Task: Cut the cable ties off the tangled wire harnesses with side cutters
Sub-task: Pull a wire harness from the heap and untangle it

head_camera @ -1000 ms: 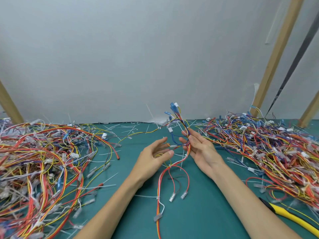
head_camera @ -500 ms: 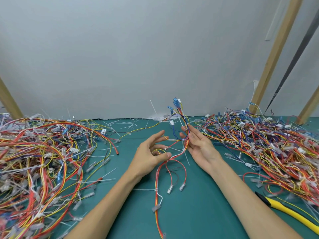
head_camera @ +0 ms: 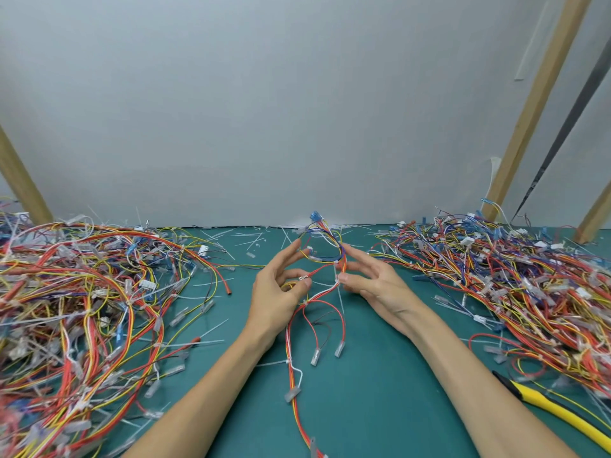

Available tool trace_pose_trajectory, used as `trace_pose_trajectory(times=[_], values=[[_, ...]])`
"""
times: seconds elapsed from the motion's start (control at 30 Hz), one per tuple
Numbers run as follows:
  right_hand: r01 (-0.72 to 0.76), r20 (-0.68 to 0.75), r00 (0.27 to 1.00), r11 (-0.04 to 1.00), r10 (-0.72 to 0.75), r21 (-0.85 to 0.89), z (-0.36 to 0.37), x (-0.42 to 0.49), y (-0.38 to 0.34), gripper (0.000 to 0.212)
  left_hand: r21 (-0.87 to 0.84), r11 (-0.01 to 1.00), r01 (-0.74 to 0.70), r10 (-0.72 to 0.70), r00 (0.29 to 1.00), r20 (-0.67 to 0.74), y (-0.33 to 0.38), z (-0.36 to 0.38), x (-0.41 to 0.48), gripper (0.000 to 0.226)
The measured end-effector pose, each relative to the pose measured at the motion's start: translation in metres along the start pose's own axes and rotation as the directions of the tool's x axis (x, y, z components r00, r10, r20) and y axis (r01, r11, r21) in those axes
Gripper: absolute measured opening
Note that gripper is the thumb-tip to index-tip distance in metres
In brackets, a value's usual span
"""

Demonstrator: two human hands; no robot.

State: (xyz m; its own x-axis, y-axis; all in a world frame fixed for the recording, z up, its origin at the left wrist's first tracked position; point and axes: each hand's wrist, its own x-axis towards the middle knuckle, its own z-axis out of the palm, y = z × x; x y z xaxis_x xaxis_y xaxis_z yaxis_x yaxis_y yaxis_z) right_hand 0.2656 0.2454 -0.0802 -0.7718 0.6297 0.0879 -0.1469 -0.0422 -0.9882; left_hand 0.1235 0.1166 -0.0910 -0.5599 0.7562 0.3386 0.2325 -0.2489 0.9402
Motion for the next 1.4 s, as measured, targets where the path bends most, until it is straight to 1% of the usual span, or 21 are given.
trace_pose_trajectory(times=[0.07,0.17,0.3,0.5,0.8,0.93,1.1,1.17,1.23,1.33,1.4], values=[[-0.008,-0.027,1.0,1.0,0.007,-0.02,-0.001,0.002,0.001,0.055,-0.001,1.0,-0.002,0.002,1.0,-0.006,-0.001,0.0,0.0,0.066],[-0.031,-0.042,0.999,1.0,0.031,0.0,-0.001,0.003,0.002,0.056,0.001,1.0,0.0,0.0,1.0,-0.006,-0.002,0.0,0.0,0.063],[-0.037,-0.042,0.998,0.999,0.038,0.021,-0.002,0.003,0.002,0.058,0.01,1.0,0.005,-0.005,1.0,-0.022,-0.002,0.002,0.001,0.053],[-0.046,0.018,0.999,0.999,0.047,-0.027,-0.001,0.0,-0.002,0.06,0.011,1.0,-0.007,0.008,0.993,-0.114,-0.002,0.001,0.002,0.045],[-0.039,0.107,0.993,0.996,0.048,-0.085,-0.001,-0.003,-0.006,0.06,-0.006,1.0,-0.016,0.015,0.988,-0.156,0.0,0.002,0.001,0.038],[-0.05,0.116,0.992,0.997,0.056,-0.054,-0.003,-0.002,-0.006,0.062,-0.025,1.0,-0.015,0.011,0.989,-0.15,0.0,0.002,0.001,0.037],[-0.06,0.113,0.992,0.997,0.055,0.042,-0.006,-0.002,-0.006,0.065,-0.028,1.0,-0.001,-0.002,0.992,-0.125,0.0,0.002,0.002,0.034],[-0.056,0.112,0.993,0.996,0.048,0.069,-0.007,-0.002,-0.006,0.067,-0.021,1.0,-0.003,0.0,0.989,-0.147,0.001,0.003,0.001,0.031],[-0.052,0.108,0.993,0.995,0.042,0.089,-0.008,-0.002,-0.005,0.068,0.053,0.998,-0.023,0.033,0.979,-0.199,0.002,0.003,0.0,0.027],[-0.046,0.096,0.995,0.993,0.035,0.113,-0.009,-0.001,-0.004,0.066,0.274,0.957,-0.091,0.166,0.949,-0.267,0.004,0.004,-0.002,0.026],[-0.043,0.092,0.995,0.99,0.031,0.131,-0.01,-0.001,-0.004,0.063,0.352,0.92,-0.173,0.27,0.931,-0.246,0.007,0.003,-0.003,0.027]])
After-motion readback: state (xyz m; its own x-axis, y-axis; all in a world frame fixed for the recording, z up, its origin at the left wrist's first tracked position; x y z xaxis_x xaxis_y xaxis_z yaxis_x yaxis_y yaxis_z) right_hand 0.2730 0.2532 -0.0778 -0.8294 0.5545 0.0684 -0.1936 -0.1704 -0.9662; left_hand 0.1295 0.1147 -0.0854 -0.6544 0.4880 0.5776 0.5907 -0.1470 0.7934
